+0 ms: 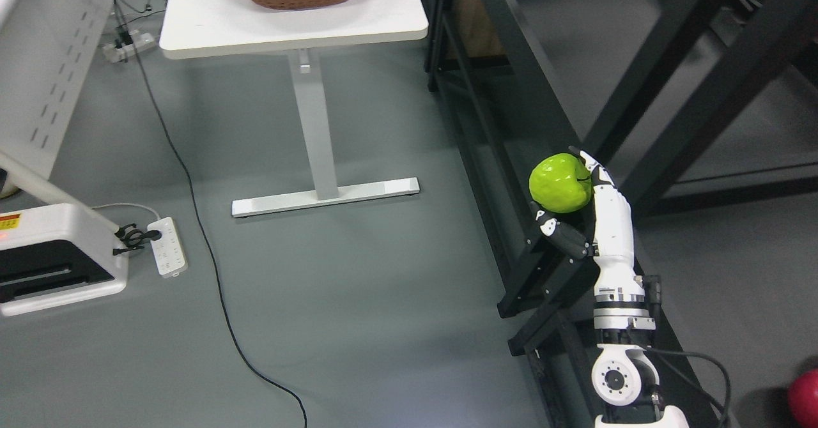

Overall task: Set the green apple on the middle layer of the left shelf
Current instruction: 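Hold the apple in the right hand while turning toward the black shelf, then lower the green apple onto the shelf layer beside the other fruit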

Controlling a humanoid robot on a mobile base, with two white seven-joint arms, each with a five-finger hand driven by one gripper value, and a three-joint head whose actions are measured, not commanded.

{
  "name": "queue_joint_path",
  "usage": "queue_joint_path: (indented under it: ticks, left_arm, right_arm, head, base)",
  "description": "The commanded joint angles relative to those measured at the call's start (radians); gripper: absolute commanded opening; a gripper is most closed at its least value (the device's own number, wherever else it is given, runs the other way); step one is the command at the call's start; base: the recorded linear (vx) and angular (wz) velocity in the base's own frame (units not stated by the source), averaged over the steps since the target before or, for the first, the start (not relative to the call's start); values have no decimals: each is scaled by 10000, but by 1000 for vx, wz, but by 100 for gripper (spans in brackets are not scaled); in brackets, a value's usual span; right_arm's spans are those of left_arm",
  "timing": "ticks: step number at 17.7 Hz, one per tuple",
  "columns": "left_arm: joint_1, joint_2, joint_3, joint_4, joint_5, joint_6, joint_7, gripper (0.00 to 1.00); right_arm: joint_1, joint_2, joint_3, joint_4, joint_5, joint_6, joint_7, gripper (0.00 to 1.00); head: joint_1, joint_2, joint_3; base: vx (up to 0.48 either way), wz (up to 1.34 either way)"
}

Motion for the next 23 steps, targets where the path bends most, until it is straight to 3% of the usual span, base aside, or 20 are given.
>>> queue_joint_path:
  ticks: [1, 15, 23]
  left_arm:
    - [0, 175, -9, -3, 0, -6, 2, 100]
    - [0, 175, -9, -3, 0, -6, 2, 100]
    - [0, 175, -8, -3, 0, -6, 2, 100]
  right_arm:
    - [-26, -173, 45, 0, 0, 10, 6, 0]
    - [-57, -173, 30, 0, 0, 102, 21, 0]
    - [-57, -173, 15, 0, 0, 255, 21, 0]
  head:
    - [0, 0, 0]
    - [0, 0, 0]
    - [0, 0, 0]
  base:
    - [-118, -574]
    - [-59, -672]
    - [91, -663]
